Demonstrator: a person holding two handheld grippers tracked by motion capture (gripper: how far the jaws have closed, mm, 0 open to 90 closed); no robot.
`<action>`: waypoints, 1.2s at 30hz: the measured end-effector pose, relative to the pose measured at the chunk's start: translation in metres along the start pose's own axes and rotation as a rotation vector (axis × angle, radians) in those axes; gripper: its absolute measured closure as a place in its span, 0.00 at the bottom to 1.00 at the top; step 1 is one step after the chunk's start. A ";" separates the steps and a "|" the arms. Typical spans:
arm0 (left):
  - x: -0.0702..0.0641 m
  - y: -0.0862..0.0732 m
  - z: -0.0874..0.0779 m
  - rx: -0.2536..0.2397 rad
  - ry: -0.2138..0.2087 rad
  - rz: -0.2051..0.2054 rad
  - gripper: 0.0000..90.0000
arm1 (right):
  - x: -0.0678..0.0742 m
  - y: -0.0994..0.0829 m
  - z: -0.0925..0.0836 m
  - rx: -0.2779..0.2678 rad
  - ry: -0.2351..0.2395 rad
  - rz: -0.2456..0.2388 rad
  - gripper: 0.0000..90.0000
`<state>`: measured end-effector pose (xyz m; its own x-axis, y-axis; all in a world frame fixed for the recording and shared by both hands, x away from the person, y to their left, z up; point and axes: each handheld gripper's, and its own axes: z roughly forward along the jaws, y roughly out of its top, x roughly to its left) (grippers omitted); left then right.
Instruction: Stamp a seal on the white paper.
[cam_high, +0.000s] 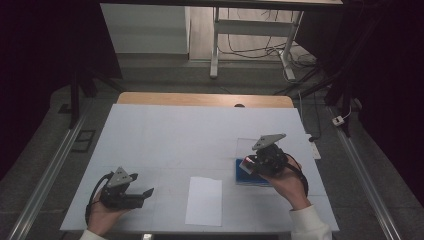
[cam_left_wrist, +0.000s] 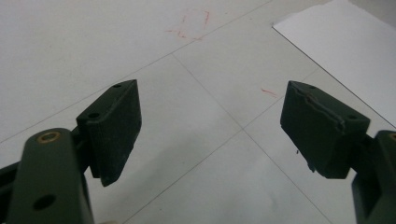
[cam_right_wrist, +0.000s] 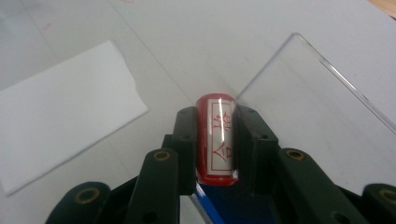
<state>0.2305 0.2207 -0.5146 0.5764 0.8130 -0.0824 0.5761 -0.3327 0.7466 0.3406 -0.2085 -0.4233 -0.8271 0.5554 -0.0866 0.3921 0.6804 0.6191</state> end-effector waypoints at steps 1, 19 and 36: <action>0.000 0.000 0.000 -0.002 0.000 0.000 0.23 | 0.002 0.001 -0.001 -0.002 0.006 -0.006 0.78; -0.001 0.002 0.001 -0.001 0.011 0.015 0.23 | 0.032 0.013 0.004 -0.034 0.065 -0.103 0.78; -0.003 0.003 0.001 -0.002 0.008 0.017 0.23 | 0.059 0.022 0.011 -0.022 0.105 -0.169 0.78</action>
<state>0.2312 0.2168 -0.5131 0.5814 0.8110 -0.0648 0.5651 -0.3452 0.7494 0.3048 -0.1555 -0.4237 -0.9181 0.3808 -0.1098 0.2363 0.7484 0.6197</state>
